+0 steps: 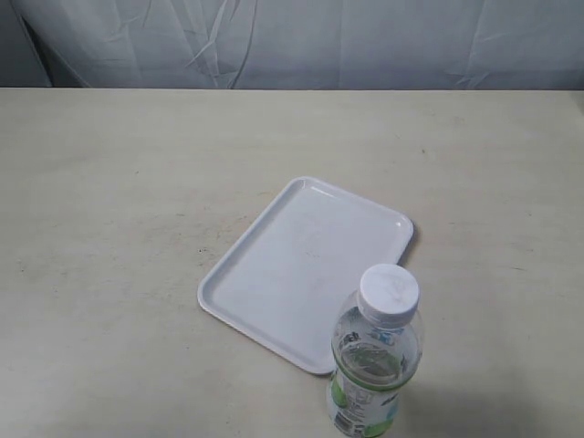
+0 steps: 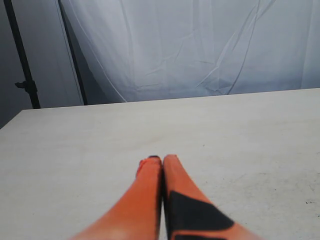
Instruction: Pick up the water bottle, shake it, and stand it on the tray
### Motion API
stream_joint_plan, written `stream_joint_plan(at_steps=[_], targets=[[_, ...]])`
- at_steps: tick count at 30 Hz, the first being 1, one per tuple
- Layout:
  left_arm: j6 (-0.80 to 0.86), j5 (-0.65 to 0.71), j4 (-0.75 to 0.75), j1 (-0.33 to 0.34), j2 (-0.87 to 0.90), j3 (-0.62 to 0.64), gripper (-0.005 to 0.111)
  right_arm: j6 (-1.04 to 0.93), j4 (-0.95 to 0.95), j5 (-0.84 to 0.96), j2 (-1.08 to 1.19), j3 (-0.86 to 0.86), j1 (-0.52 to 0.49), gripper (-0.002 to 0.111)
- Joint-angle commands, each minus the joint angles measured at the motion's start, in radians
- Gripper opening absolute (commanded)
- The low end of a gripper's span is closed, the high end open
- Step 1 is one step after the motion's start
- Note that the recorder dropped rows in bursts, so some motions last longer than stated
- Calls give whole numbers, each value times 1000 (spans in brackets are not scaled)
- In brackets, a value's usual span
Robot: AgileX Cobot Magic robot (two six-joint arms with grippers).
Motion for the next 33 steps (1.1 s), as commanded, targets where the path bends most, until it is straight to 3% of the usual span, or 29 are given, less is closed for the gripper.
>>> stream_joint_plan(at_steps=[1,5,8,10,13,16,17,22,33], targets=[[-3,-13,0,-7,-4,3,2,-418,396,-76,-95,255,42,-1],[-3,-13,0,-7,-4,3,2,-701,655,-64,-125,306,72,-1],[-3,-13,0,-7,-4,3,2,-723,599,64,-116,306,76,1],[-3,-13,0,-7,-4,3,2,-725,576,182,-105,306,76,12],[-3,-13,0,-7,-4,3,2,-782,592,314,-95,306,78,48],[-3,-13,0,-7,-4,3,2,-782,586,408,-95,306,78,99],[-3,-13,0,-7,-4,3,2,-782,600,436,-95,306,78,105],[-3,-13,0,-7,-4,3,2,-782,617,483,-95,306,78,104],[-3,-13,0,-7,-4,3,2,-801,620,347,-50,306,78,104]])
